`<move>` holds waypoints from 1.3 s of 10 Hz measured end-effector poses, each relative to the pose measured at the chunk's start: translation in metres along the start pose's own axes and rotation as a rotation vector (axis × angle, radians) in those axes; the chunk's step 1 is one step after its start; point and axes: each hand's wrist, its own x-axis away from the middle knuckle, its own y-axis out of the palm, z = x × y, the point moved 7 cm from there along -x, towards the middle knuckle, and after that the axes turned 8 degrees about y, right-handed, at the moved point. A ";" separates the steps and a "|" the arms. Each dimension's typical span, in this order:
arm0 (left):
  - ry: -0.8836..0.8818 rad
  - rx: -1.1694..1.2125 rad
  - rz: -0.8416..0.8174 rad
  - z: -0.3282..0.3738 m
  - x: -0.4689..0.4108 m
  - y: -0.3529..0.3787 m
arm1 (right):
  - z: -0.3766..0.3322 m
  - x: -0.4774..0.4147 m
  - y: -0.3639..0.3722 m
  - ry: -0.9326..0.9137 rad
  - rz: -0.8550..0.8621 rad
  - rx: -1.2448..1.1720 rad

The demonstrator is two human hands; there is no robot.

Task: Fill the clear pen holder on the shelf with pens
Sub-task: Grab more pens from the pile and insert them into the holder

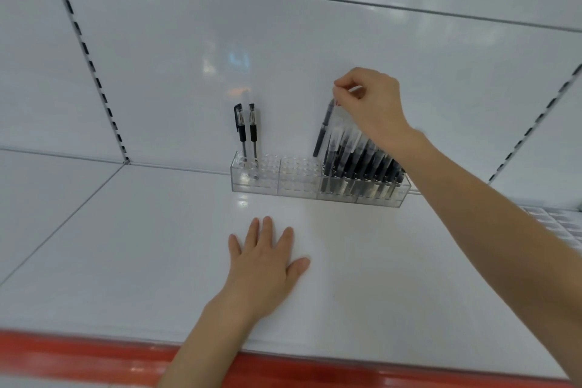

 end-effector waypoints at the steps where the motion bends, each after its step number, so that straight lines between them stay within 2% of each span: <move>1: 0.004 -0.005 0.018 0.000 0.000 -0.001 | -0.001 -0.002 0.000 -0.003 -0.038 0.045; 4: 0.003 0.015 0.023 0.000 0.000 -0.002 | 0.014 0.010 0.027 0.008 -0.274 0.264; 5: 0.001 0.025 0.031 0.000 0.000 -0.003 | 0.014 0.015 0.030 -0.005 -0.291 0.319; 7: 0.005 0.049 0.046 0.000 0.001 -0.007 | 0.008 0.038 0.009 -0.042 -0.138 0.159; 8: 0.001 0.063 0.062 -0.001 0.005 -0.019 | 0.008 0.046 0.006 -0.044 -0.176 0.145; 9: -0.033 0.022 0.151 -0.007 0.019 -0.041 | 0.002 0.053 0.011 -0.054 -0.303 0.181; 11: -0.186 0.036 0.355 -0.053 0.088 -0.066 | -0.034 0.076 0.044 -0.134 -0.519 0.216; 13: -0.460 0.081 0.525 -0.124 0.203 -0.069 | -0.120 0.103 0.108 -0.279 -0.609 0.097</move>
